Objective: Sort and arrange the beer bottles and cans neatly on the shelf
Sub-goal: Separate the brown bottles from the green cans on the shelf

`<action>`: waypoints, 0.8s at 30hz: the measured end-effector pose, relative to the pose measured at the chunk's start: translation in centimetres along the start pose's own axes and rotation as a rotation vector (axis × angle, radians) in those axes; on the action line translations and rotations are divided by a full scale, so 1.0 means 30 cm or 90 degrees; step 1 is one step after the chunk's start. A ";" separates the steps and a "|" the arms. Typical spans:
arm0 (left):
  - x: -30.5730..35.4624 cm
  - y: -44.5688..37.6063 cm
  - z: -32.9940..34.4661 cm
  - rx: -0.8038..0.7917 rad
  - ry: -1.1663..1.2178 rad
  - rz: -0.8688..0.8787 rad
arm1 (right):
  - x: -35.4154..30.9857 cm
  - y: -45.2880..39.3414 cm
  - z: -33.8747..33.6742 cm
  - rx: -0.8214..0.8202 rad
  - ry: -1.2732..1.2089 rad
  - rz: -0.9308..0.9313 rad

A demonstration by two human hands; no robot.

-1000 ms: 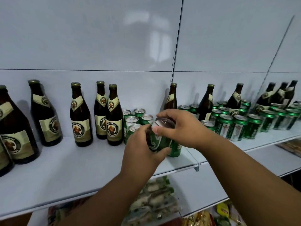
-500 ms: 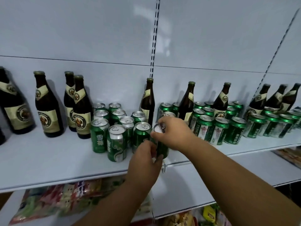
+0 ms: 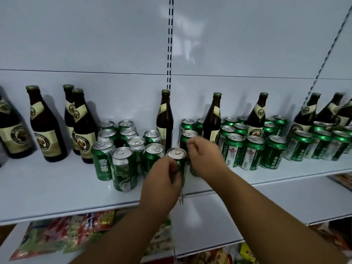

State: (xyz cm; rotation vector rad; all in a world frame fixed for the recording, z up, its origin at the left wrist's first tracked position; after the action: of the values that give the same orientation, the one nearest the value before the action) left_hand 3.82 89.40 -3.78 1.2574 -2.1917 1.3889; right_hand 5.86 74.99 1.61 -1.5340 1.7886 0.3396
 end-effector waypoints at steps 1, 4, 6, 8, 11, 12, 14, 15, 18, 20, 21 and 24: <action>0.028 -0.023 -0.011 -0.006 0.005 0.038 | 0.023 -0.010 -0.038 0.056 -0.018 0.016; 0.100 -0.115 -0.033 -0.028 0.022 0.125 | 0.080 -0.056 -0.110 0.143 0.000 0.055; 0.130 -0.186 -0.029 -0.045 0.012 0.167 | 0.112 -0.084 -0.097 0.111 0.023 0.083; 0.146 -0.258 -0.007 -0.079 -0.009 0.209 | 0.134 -0.098 -0.067 0.082 0.031 0.098; 0.137 -0.352 0.050 -0.211 -0.067 0.211 | 0.166 -0.090 -0.033 0.077 0.017 0.110; 0.130 -0.379 0.077 -0.274 -0.115 0.215 | 0.179 -0.084 -0.022 0.071 0.001 0.122; 0.119 -0.418 0.132 -0.402 -0.206 0.219 | 0.203 -0.072 0.001 0.041 -0.041 0.157; 0.117 -0.430 0.154 -0.450 -0.218 0.210 | 0.214 -0.069 0.013 0.028 -0.058 0.170; 0.128 -0.446 0.202 -0.483 -0.163 0.190 | 0.234 -0.063 0.015 0.046 -0.084 0.174; 0.148 -0.456 0.220 -0.437 -0.126 0.212 | 0.251 -0.057 -0.019 0.084 -0.094 0.172; 0.165 -0.459 0.227 -0.413 -0.097 0.219 | 0.260 -0.051 -0.048 0.101 -0.095 0.170; 0.226 -0.462 0.278 -0.371 -0.005 0.224 | 0.311 -0.040 -0.143 0.149 -0.087 0.155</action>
State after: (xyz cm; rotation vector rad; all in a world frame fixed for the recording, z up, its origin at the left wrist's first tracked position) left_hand 12.37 76.53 4.50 0.6934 -2.6359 0.7288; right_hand 5.37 65.12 -1.45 -1.1085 1.8386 0.3302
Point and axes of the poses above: each hand's wrist, its own y-axis away from the middle knuckle, its own z-axis out of the palm, x = y × z, the point moved 6 cm from there along -y, towards the middle knuckle, and after that the axes turned 11 degrees about z, right-handed, at the moved point
